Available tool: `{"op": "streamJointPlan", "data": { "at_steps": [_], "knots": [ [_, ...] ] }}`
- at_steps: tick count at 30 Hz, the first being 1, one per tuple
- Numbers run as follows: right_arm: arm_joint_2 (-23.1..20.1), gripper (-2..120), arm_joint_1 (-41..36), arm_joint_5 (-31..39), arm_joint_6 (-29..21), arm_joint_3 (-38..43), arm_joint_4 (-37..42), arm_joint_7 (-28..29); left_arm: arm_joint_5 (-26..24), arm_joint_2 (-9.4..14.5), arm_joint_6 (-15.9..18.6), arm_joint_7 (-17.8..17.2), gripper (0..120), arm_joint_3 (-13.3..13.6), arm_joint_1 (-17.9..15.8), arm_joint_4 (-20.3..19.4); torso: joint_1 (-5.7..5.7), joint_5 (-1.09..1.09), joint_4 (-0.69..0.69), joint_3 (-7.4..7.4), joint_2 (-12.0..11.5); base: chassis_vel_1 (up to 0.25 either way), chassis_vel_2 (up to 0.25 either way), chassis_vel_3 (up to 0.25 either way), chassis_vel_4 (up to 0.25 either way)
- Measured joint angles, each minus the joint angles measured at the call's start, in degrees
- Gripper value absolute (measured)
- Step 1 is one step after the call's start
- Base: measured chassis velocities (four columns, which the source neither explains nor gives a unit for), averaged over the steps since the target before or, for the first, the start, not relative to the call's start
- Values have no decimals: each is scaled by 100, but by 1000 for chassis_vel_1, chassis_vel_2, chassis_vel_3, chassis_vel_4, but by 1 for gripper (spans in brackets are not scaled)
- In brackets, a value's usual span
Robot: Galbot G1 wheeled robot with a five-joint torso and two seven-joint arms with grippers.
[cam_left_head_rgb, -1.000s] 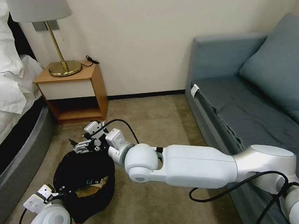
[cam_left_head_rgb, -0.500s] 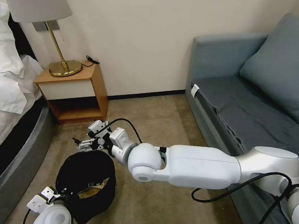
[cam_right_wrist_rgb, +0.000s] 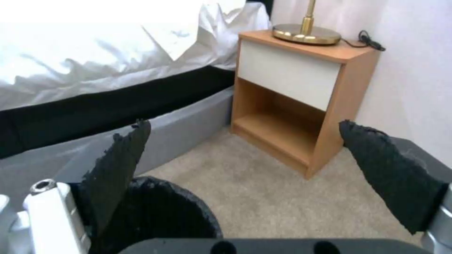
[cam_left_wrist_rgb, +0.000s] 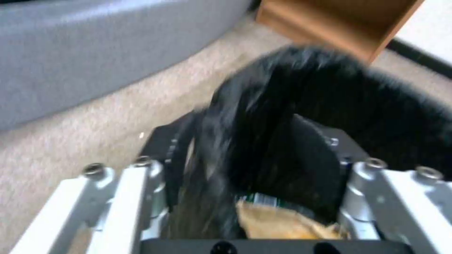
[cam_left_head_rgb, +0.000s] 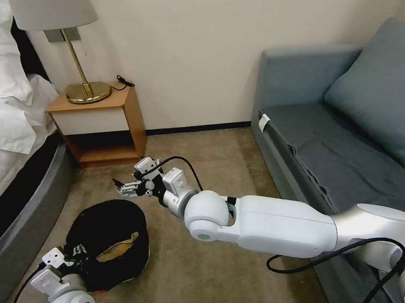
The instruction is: Pick up the trash bin, then pick up the garbage on the floor and place it into the trash bin.
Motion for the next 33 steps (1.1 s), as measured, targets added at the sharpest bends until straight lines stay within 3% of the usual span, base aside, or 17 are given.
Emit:
{"op": "streamJointPlan", "data": {
  "at_steps": [2, 5, 9, 10, 13, 14, 19, 20, 22, 24, 26, 28, 29, 33],
  "knots": [
    [-66, 100, -37, -4, 1, 118, 46, 17, 206, -11, -229, 194, 74, -10, 81, -142, 0, 0, 0, 0, 0, 0, 0, 0, 0],
    [-184, 100, -101, -4, 1, 293, 122, 59, 388, -9, -453, 440, 81, -58, 135, -238, 0, 0, 1, 0, 0, 0, 0, 0, 0],
    [-902, 100, -470, -99, -115, 1103, 485, 161, 600, 60, -993, 1551, 98, -180, 233, -396, 0, 2, 1, 0, 0, 0, 0, 0, 0],
    [-902, 100, -470, -99, -115, 1103, 485, 161, 600, 60, -993, 1551, 98, -180, 233, -396, 0, 2, 1, 0, 0, 0, 0, 0, 0],
    [-1408, 100, -1147, -417, -191, 1926, 914, 268, 648, 113, -1161, 2149, 100, -142, 273, -463, 0, 3, -2, 0, 0, 0, 0, 0, 0],
    [-1408, 100, -1147, -417, -191, 1926, 914, 268, 648, 113, -1161, 2149, 100, -142, 273, -463, 0, 3, -2, 0, 0, 0, 0, 0, 0],
    [-1940, 100, -2577, -1648, -32, 3501, 1543, 316, 916, 227, -1288, 2645, 100, 99, 287, -533, 0, 3, -2, 0, 0, 0, 0, 0, 0],
    [-1940, 100, -2577, -1648, -32, 3501, 1543, 316, 916, 227, -1288, 2645, 100, 99, 287, -533, 0, 3, -2, 0, 0, 0, 0, 0, 0],
    [-2041, 100, -3362, -2221, -27, 4448, 1851, 308, 1037, 300, -1353, 2751, 100, 220, 316, -554, 0, 0, 1, 0, 0, 0, 0, 0, 0],
    [-2054, 100, -3725, -2405, -35, 4822, 1977, 307, 1055, 325, -1366, 2775, 100, 291, 348, -594, 0, 0, 0, -1, 0, 0, 0, 0, 0],
    [-1959, 100, -4557, -2764, -47, 5590, 2250, 313, 1085, 365, -1396, 2804, 100, 424, 401, -671, 0, 3, -3, -1, 0, 0, 0, 0, 0],
    [-1601, 100, -5572, -3314, -23, 6380, 2530, 259, 1164, 386, -1450, 2845, 100, 554, 436, -739, 0, 0, -1, -1, 1, 0, 0, 0, 0],
    [-1601, 100, -5572, -3314, -23, 6380, 2530, 259, 1164, 386, -1450, 2845, 100, 554, 436, -739, 0, 0, -1, -1, 1, 0, 0, 0, 0],
    [-871, 100, -6771, -4235, -13, 6985, 2818, 93, 1314, 410, -1496, 2864, 100, 735, 490, -843, 0, 1, -2, -1, 1, 0, 0, 0, 0]
  ]
}}
